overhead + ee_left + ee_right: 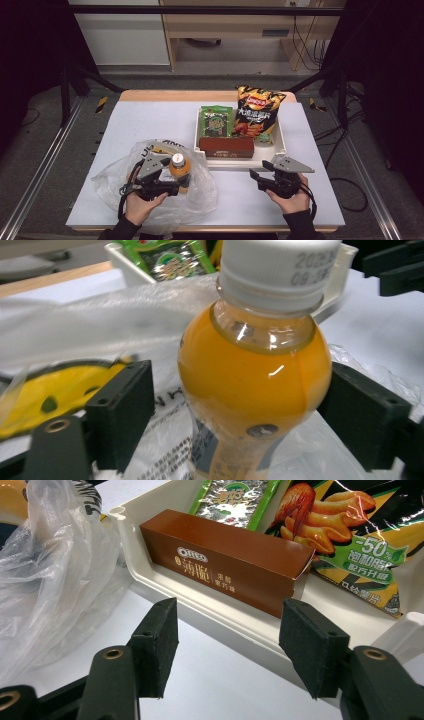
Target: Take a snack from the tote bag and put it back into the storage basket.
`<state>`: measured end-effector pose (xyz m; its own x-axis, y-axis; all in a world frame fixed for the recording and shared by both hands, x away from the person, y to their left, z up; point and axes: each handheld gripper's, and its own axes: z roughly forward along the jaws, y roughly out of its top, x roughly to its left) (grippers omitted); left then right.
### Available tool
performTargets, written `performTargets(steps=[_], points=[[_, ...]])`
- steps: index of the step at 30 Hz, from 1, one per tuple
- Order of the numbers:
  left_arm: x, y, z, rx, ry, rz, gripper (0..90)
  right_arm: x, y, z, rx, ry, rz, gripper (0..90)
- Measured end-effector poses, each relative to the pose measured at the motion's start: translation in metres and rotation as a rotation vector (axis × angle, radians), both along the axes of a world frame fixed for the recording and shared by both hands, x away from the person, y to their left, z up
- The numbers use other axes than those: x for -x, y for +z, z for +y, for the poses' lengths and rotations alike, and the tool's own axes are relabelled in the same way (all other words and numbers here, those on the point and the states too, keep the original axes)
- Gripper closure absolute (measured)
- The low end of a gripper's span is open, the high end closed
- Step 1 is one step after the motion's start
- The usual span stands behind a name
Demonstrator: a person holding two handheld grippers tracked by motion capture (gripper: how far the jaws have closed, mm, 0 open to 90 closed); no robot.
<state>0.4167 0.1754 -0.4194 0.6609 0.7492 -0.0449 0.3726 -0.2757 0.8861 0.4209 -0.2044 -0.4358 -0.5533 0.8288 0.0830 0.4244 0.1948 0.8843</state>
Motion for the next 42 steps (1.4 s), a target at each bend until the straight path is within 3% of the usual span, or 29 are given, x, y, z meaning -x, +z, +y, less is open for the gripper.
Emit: performTargets(steps=[4, 8, 12, 15, 17, 20, 25, 30, 36, 42], points=[[0.009, 0.004, -0.013, -0.008, 0.052, -0.012, 13.9, 0.000, 0.001, -0.001, 0.000, 0.002, -0.006, 41.0], [0.008, 0.002, -0.028, -0.018, 0.152, -0.006, 15.0, 0.000, 0.001, 0.000, -0.001, 0.001, -0.001, 41.0], [0.006, 0.001, -0.032, -0.012, 0.219, -0.013, 24.7, 0.000, 0.000, 0.001, 0.000, 0.000, 0.000, 41.0], [0.005, 0.003, -0.032, -0.004, 0.229, 0.003, 29.2, 0.000, 0.000, 0.001, 0.002, 0.004, -0.002, 41.0], [0.005, 0.006, -0.029, -0.008, 0.221, 0.025, 29.5, 0.000, 0.000, 0.002, 0.003, 0.005, 0.000, 41.0], [0.003, 0.010, -0.020, 0.024, 0.185, 0.035, 29.6, 0.000, 0.000, 0.002, 0.004, 0.005, 0.000, 41.0], [0.011, 0.033, -0.002, 0.047, 0.124, -0.016, 29.7, 0.000, 0.001, 0.001, 0.002, 0.003, 0.000, 41.1], [0.019, 0.058, 0.013, 0.078, 0.032, -0.052, 29.7, 0.001, 0.001, 0.001, -0.001, 0.003, -0.004, 41.0], [0.024, 0.081, 0.017, 0.103, -0.039, -0.097, 29.8, 0.001, 0.003, 0.001, -0.003, 0.005, -0.008, 41.0], [0.024, 0.106, 0.005, 0.080, -0.082, -0.133, 29.8, 0.003, 0.008, -0.003, -0.014, -0.002, -0.023, 41.0]])
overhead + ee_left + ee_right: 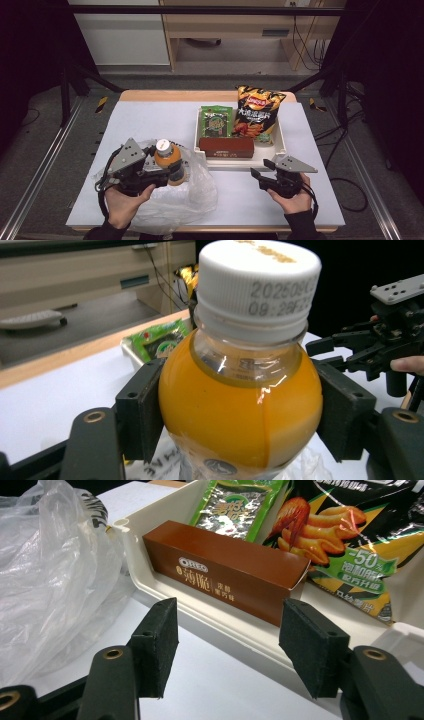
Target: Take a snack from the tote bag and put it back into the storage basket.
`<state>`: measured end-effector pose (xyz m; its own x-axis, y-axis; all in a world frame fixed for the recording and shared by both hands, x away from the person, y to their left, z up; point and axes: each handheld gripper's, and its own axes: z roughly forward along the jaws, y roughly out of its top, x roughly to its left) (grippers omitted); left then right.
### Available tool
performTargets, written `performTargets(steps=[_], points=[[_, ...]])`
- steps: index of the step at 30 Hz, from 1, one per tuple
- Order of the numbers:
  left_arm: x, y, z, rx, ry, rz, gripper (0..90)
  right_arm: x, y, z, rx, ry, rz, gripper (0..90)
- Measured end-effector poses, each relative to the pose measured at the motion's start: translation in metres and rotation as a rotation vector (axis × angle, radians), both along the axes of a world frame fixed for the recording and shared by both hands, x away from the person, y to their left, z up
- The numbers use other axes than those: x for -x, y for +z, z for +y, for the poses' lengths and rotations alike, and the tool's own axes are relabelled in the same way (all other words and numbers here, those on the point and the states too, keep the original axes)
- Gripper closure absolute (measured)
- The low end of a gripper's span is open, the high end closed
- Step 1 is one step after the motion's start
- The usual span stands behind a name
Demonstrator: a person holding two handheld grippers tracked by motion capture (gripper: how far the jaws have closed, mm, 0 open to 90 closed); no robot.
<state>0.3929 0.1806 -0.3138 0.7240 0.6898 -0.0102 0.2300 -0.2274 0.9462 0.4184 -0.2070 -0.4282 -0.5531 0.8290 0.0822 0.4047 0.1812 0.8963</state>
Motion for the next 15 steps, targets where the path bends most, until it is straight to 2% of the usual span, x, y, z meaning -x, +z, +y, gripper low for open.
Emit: performTargets(steps=[7, 15], points=[[-0.006, 0.018, -0.031, -0.007, -0.059, -0.028, 29.8, 0.002, 0.005, -0.009, -0.012, -0.014, -0.015, 40.3], [-0.014, 0.017, -0.071, -0.024, -0.131, -0.032, 29.8, 0.004, 0.009, -0.021, -0.022, -0.031, -0.023, 39.0]])
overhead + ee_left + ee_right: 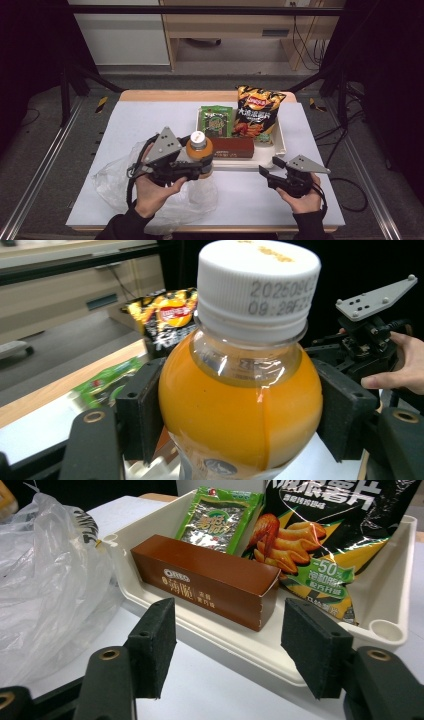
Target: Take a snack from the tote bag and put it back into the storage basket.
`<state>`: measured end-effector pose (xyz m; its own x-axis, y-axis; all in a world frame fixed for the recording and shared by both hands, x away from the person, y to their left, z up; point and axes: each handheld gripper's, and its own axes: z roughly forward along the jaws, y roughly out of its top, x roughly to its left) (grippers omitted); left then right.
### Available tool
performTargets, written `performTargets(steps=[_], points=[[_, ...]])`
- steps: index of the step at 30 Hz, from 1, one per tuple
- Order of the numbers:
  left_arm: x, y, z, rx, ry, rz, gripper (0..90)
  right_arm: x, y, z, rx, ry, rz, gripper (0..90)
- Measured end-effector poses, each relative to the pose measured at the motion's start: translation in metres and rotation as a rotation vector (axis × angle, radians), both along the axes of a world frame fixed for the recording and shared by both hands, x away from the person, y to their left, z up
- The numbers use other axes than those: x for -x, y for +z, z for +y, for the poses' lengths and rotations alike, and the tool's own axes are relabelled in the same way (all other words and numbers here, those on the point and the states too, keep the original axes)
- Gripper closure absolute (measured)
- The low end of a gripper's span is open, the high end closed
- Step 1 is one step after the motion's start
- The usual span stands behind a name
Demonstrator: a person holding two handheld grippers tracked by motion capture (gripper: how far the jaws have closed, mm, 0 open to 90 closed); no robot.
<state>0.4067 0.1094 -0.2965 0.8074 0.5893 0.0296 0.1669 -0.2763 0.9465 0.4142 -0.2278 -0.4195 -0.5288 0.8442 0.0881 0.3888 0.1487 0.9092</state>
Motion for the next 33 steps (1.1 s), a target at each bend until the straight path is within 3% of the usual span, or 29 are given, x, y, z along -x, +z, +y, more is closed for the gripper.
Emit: performTargets(steps=[10, 20, 26, 33], points=[[-0.003, -0.015, -0.035, -0.005, -0.083, 0.007, 29.8, 0.004, -0.001, -0.010, -0.002, 0.001, -0.005, 39.5], [-0.014, -0.060, -0.063, -0.049, -0.110, 0.066, 29.7, 0.008, -0.001, -0.021, -0.003, -0.025, -0.011, 39.7], [-0.025, -0.088, -0.070, -0.081, -0.099, 0.099, 29.7, 0.007, -0.003, -0.024, 0.002, -0.033, -0.007, 39.7], [-0.035, -0.110, -0.077, -0.116, -0.092, 0.120, 29.7, 0.005, -0.007, -0.020, 0.013, -0.026, 0.004, 39.7]])
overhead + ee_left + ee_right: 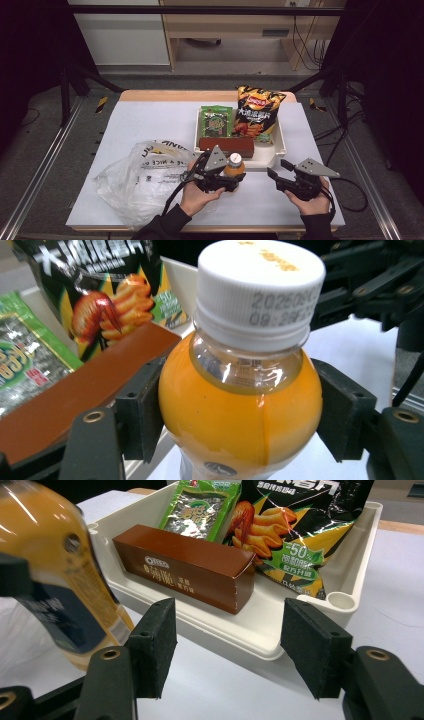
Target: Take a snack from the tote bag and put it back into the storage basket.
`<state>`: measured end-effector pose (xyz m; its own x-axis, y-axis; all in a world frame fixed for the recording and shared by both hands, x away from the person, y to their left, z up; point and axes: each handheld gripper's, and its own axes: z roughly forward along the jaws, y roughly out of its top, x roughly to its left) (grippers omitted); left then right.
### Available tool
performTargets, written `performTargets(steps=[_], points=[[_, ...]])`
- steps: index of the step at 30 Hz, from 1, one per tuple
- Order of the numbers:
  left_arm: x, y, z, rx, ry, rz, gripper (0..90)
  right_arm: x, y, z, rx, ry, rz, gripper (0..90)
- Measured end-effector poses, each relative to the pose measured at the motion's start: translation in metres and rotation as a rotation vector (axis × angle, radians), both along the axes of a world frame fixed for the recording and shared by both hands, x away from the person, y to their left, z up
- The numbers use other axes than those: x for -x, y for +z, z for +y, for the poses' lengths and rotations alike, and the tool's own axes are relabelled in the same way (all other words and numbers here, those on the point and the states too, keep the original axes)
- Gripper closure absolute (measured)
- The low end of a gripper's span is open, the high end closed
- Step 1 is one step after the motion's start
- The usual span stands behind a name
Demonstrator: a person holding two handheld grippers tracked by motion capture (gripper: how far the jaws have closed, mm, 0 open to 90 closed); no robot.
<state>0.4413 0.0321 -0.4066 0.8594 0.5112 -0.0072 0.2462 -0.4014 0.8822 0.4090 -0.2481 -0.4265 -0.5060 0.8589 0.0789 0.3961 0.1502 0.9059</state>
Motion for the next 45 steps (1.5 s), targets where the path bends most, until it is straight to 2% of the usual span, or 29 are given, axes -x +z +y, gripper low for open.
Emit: performTargets(steps=[4, 9, 11, 12, 14, 19, 26, 31, 35, 39, 45], points=[[-0.002, -0.009, -0.003, -0.004, -0.003, 0.003, 29.6, 0.000, -0.001, 0.001, 0.005, 0.004, 0.000, 39.8], [-0.001, -0.012, 0.000, 0.021, 0.006, 0.001, 29.2, -0.001, -0.002, 0.004, 0.008, 0.010, 0.000, 39.7], [0.000, -0.012, 0.000, 0.017, 0.014, -0.002, 29.0, -0.001, -0.002, 0.004, 0.011, 0.014, -0.002, 39.7], [0.002, -0.012, 0.000, 0.015, 0.023, -0.017, 28.5, -0.001, -0.002, 0.005, 0.011, 0.014, 0.001, 39.7], [0.005, -0.010, 0.001, 0.017, 0.030, -0.020, 23.1, -0.001, -0.003, 0.006, 0.017, 0.016, -0.001, 39.7], [0.012, -0.001, 0.015, 0.051, 0.038, -0.025, 18.1, 0.000, -0.002, 0.008, 0.017, 0.024, -0.008, 39.6], [0.023, 0.019, 0.059, 0.100, 0.085, -0.071, 18.3, 0.002, -0.002, 0.010, -0.004, 0.032, -0.017, 39.6], [0.027, 0.033, 0.094, 0.111, 0.143, -0.110, 18.8, 0.004, 0.000, 0.014, -0.006, 0.048, -0.014, 39.5], [0.027, 0.037, 0.124, 0.105, 0.202, -0.129, 18.8, 0.007, 0.002, 0.017, -0.018, 0.060, -0.020, 38.8], [0.025, 0.036, 0.155, 0.112, 0.270, -0.104, 18.0, 0.011, 0.006, 0.021, -0.028, 0.073, -0.025, 38.1], [0.023, 0.023, 0.194, 0.116, 0.353, -0.071, 17.8, 0.019, 0.012, 0.033, -0.051, 0.117, -0.024, 35.6]])
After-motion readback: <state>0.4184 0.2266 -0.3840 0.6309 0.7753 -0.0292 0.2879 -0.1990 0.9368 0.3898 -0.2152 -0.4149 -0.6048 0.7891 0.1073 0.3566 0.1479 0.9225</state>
